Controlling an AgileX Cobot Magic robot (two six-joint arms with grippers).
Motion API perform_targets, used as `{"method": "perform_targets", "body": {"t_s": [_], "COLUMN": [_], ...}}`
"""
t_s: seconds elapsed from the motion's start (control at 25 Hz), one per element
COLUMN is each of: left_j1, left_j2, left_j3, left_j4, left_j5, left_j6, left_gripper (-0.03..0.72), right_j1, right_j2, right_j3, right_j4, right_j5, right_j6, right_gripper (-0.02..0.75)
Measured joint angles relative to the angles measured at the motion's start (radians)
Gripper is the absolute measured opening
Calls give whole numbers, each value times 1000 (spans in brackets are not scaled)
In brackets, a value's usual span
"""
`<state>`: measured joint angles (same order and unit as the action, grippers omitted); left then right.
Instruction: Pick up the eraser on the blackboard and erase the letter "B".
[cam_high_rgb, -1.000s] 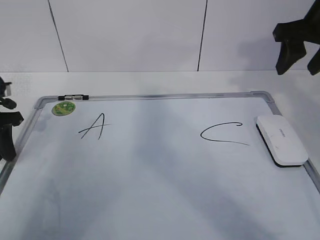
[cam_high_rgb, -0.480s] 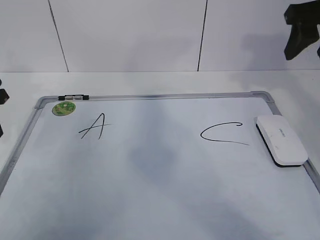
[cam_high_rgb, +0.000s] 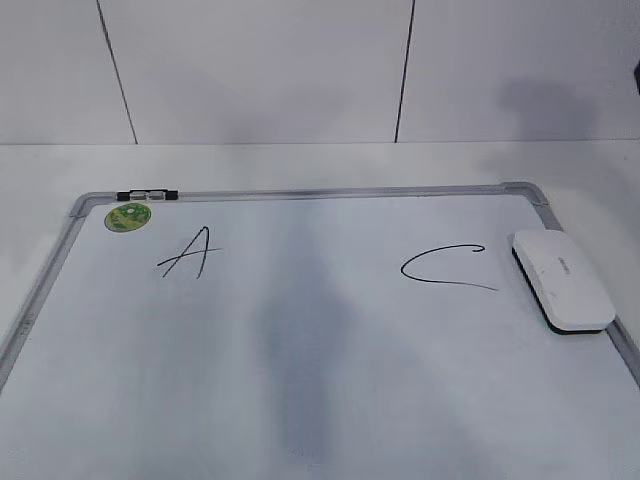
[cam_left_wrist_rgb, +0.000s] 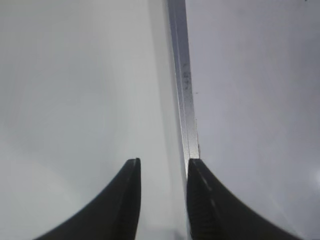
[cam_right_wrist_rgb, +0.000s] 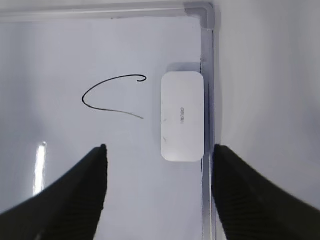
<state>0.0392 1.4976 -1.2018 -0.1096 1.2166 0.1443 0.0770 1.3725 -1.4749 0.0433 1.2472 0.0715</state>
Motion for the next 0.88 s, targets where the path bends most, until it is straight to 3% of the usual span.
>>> {"method": "perform_targets", "body": {"t_s": [0.56,0.88], "left_j1": [0,0], "left_j2": [-473,-771], "left_j3": [40,180], "left_j4": [-1,-19], "left_j5": [25,41], "left_j6": [-9,-9], "left_gripper": [239,239], "right_j1": [0,0], "right_j2": [-507,-701], "right_j3": [420,534], "right_j4": [-13,-60], "right_j5": [9,16], "right_j6": [0,0], "right_gripper": [494,494]}}
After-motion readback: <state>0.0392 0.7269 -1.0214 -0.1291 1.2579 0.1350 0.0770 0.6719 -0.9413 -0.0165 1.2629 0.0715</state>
